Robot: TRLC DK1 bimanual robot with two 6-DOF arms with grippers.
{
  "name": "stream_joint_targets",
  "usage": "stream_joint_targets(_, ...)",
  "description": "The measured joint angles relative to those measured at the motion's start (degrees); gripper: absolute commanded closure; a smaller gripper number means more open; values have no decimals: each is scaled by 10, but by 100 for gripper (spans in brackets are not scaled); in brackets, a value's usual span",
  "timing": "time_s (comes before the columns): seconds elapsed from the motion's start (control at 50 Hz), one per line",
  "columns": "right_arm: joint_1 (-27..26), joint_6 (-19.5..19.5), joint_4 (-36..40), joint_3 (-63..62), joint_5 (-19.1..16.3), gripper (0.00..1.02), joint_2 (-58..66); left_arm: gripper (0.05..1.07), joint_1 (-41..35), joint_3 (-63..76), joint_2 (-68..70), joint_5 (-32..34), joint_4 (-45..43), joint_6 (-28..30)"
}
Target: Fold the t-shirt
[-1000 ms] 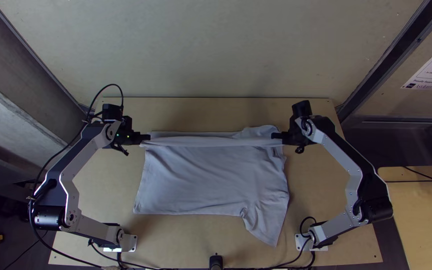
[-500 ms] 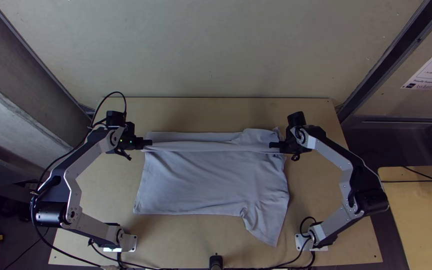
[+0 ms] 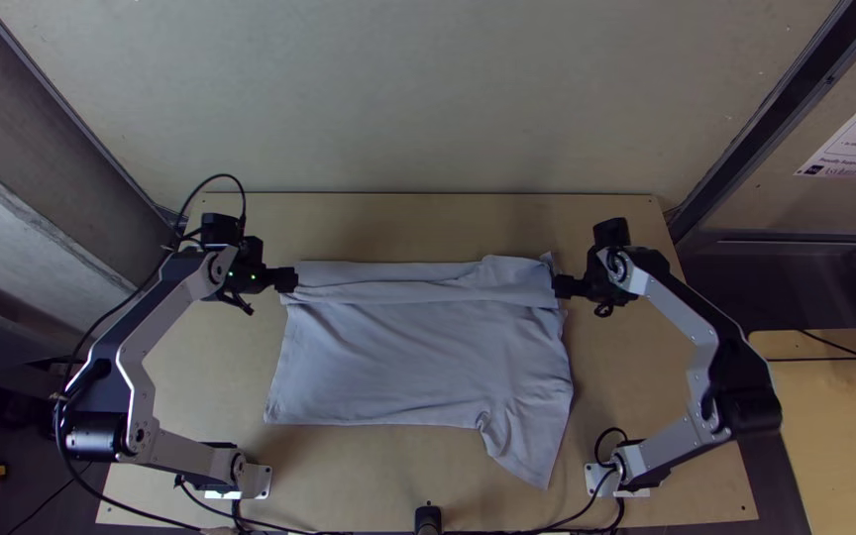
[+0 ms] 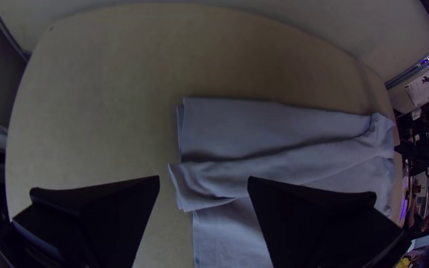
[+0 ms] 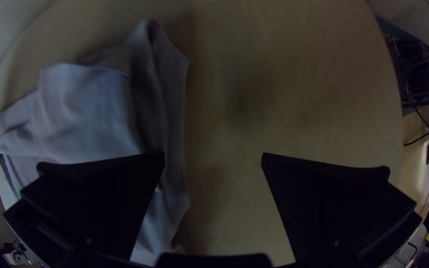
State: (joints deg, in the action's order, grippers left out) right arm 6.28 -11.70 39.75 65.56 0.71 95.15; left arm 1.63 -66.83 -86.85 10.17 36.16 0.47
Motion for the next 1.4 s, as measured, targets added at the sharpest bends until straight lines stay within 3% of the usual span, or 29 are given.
stream_joint_targets(0.42, 1, -44, 150, 24, 13, 3, -189, 10, 11, -31, 71, 3, 114, 56)
stream_joint_targets(0.5, 6, -48, 183, 26, 14, 3, -210, 10, 16, -28, 90, 3, 170, 61)
stream_joint_targets(0.76, 40, -48, 231, 35, 13, 3, -292, 10, 17, 60, 131, -2, 279, 101)
stream_joint_targets(1.04, 74, -57, 278, 84, 11, 3, -323, 11, -5, 151, 169, -60, 287, 138)
stream_joint_targets(1.4, 79, -63, 303, 87, 8, 3, -323, 14, -106, 240, 181, -113, 313, 144)
